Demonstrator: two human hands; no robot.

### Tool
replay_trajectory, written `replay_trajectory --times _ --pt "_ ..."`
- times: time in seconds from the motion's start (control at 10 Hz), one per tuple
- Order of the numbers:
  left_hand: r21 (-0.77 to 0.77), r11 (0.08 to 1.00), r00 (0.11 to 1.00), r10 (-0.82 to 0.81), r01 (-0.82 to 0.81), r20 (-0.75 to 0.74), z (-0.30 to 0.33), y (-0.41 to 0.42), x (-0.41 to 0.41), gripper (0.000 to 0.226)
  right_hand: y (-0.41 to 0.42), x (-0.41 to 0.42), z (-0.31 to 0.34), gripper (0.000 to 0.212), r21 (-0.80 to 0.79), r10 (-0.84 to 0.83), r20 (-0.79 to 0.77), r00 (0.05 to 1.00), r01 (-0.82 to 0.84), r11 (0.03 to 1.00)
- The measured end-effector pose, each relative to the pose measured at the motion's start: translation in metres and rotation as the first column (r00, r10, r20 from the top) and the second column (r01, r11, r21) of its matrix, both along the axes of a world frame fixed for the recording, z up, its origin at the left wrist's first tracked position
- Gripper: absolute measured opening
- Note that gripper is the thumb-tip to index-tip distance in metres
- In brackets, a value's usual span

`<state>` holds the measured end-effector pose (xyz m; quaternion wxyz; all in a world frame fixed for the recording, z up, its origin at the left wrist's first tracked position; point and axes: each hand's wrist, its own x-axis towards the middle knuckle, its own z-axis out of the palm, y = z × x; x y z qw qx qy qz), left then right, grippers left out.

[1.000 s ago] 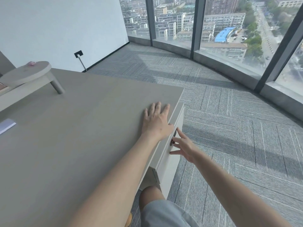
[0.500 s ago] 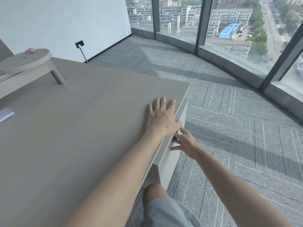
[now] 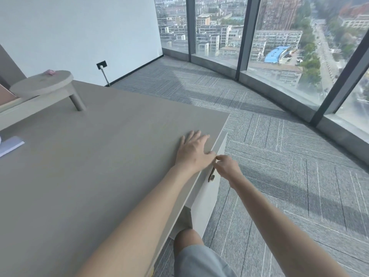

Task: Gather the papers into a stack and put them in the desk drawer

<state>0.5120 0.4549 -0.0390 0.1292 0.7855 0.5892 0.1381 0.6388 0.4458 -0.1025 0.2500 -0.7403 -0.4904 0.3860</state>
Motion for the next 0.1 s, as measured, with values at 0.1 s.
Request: replay_trajectory --times 0.1 --pt "-0.046 0.999 0.983 0.023 -0.015 0.18 0.0188 -0.0067 -0.0069 0.049 -0.0037 0.0054 0.0321 0.042 0.169 -0.06 0.077 0.995 0.047 0.985"
